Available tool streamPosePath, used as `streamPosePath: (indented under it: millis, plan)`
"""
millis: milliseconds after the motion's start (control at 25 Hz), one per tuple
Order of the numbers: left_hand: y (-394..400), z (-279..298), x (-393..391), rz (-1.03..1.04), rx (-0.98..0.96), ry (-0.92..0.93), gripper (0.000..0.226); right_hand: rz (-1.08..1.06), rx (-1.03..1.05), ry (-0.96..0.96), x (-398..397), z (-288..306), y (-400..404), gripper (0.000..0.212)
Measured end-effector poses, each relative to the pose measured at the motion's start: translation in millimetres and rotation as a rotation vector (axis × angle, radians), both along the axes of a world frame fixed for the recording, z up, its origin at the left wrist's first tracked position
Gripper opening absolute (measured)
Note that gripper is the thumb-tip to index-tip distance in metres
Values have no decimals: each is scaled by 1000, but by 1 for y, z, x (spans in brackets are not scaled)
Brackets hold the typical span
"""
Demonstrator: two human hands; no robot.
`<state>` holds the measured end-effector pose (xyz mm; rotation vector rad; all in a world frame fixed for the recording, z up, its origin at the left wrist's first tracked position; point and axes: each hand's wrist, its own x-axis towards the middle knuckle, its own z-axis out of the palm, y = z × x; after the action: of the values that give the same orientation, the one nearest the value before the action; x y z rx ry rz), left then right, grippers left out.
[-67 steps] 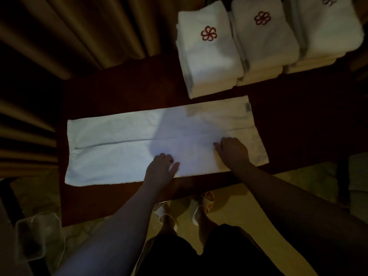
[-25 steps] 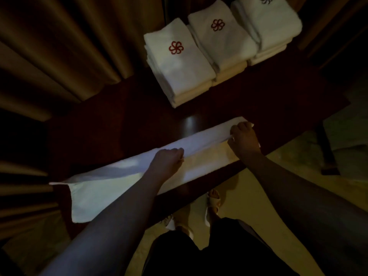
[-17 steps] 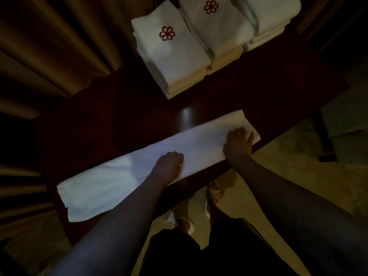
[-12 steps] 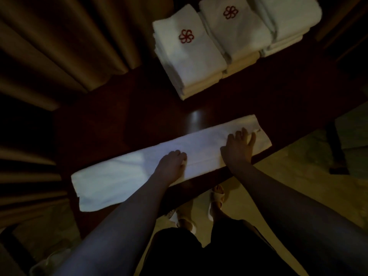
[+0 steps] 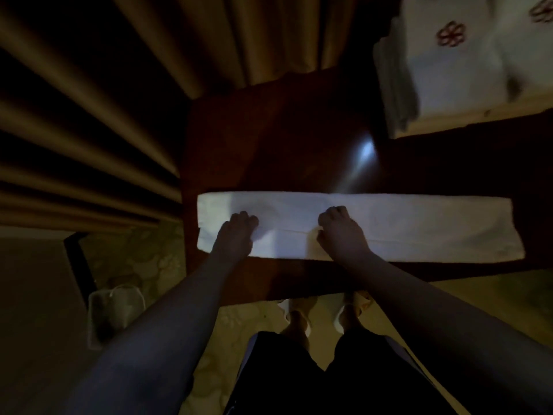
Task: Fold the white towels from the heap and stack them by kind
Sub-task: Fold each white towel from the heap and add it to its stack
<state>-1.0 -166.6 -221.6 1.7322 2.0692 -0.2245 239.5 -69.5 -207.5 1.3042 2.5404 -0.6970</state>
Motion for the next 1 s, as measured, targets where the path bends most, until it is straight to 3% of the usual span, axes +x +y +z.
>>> streamPosePath:
  millis: [200,400,600,760,1000]
  plan:
    - [-27,-5,-61,95,5,56,41,126,-21,0,-70,-9,-25,36]
    - [-30,-15,-79,100,162,-120,49,202,36,-92,-102,-21,-27,43]
    - [-26,-17,-89,40,176,-69,32,252,152,-93,-111,-28,-27,32]
    - [-21,-19,-89,76,114,-4,38,230,152,-145,-116,-28,-26,37]
    - [-29,0,-96,6,293,45,32,95,281,-48,-116,-8,-29,29]
